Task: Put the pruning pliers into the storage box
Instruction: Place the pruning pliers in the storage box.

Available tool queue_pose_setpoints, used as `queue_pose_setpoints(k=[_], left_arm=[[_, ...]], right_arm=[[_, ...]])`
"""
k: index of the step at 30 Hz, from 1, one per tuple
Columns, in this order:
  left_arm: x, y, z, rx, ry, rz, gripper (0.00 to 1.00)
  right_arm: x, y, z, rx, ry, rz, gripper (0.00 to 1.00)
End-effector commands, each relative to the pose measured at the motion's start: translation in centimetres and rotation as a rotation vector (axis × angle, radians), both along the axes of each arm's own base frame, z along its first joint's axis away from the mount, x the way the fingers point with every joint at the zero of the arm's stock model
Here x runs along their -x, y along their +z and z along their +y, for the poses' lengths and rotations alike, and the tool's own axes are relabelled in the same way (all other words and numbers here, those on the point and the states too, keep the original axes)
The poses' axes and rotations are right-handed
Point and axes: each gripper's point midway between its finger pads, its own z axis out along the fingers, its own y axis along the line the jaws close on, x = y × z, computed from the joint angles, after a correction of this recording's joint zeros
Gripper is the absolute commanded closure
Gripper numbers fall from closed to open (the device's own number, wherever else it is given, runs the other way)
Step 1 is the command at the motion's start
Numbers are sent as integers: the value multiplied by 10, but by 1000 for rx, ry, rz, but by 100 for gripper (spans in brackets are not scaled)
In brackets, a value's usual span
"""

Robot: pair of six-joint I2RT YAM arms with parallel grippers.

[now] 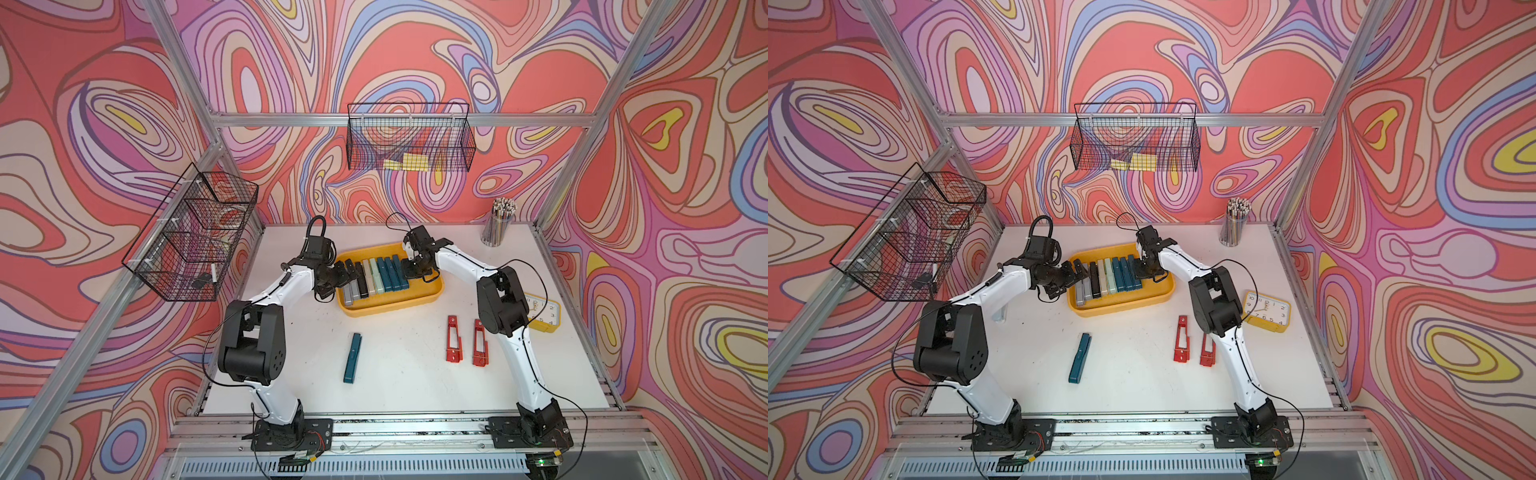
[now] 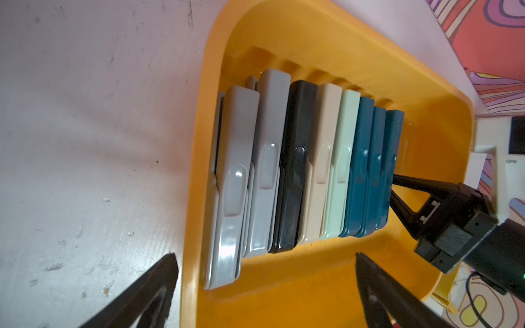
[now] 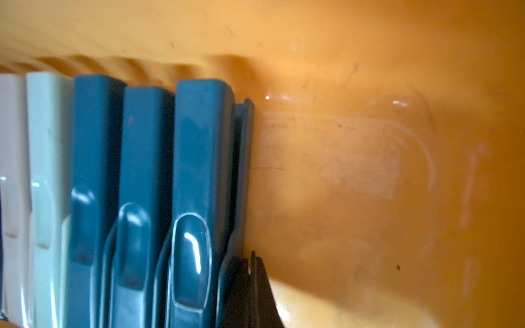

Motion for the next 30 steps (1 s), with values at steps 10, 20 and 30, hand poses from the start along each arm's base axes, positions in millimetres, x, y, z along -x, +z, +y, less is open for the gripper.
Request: queue_pose_setpoints(k=[10, 20, 30], left_arm=[[-1, -6, 4, -7, 11, 14, 1], [-2, -4, 3, -4, 8, 3, 1], [1, 4, 11, -63, -1, -1, 1]], right_arm=[[1, -5, 3, -25, 2, 16, 100], [6, -1, 1, -36, -8, 14, 100], [5, 13, -21, 67, -44, -36, 100]])
